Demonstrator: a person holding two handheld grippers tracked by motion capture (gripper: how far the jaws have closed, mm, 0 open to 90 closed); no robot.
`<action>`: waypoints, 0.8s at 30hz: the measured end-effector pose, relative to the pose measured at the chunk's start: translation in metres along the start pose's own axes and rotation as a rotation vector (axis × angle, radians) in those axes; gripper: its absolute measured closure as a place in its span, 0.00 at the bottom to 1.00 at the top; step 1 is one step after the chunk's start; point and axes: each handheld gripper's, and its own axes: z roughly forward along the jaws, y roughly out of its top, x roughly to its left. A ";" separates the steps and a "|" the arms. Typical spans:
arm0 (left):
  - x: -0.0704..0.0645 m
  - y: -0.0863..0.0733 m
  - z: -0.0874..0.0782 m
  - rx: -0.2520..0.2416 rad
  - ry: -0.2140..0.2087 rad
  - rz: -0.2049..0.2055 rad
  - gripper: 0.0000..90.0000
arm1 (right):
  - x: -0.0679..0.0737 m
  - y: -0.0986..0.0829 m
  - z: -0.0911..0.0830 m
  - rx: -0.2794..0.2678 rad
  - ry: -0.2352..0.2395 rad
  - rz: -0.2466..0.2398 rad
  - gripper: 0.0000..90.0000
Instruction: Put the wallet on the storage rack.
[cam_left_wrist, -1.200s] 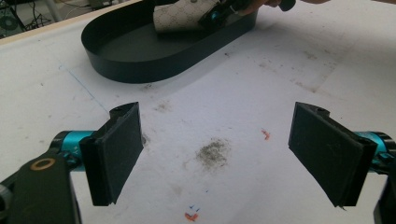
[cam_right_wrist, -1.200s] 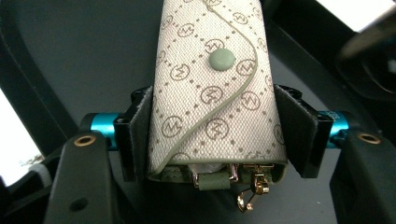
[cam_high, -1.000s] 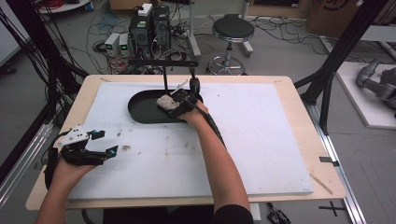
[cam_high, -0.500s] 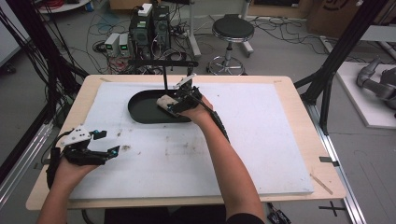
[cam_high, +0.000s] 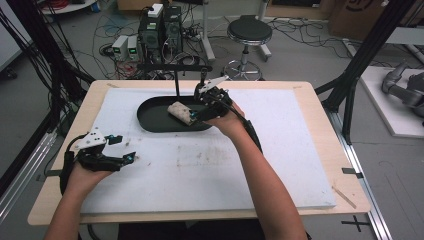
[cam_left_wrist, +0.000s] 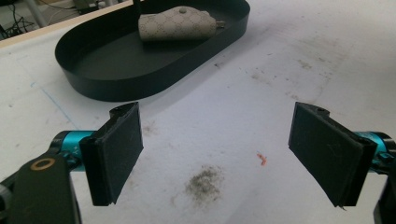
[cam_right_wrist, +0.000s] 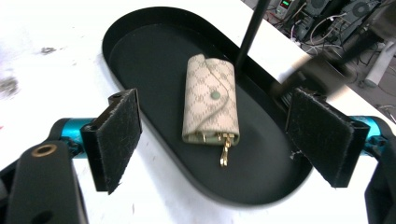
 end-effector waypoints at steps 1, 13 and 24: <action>0.000 0.001 0.002 -0.002 -0.003 -0.004 0.19 | 0.000 -0.003 -0.006 -0.015 -0.001 -0.003 0.21; -0.001 0.010 0.017 -0.023 -0.004 -0.005 0.19 | -0.002 -0.052 -0.063 -0.087 -0.026 0.043 0.21; 0.002 0.013 0.021 -0.029 -0.007 -0.005 0.19 | -0.006 -0.102 -0.101 -0.131 -0.081 0.107 0.21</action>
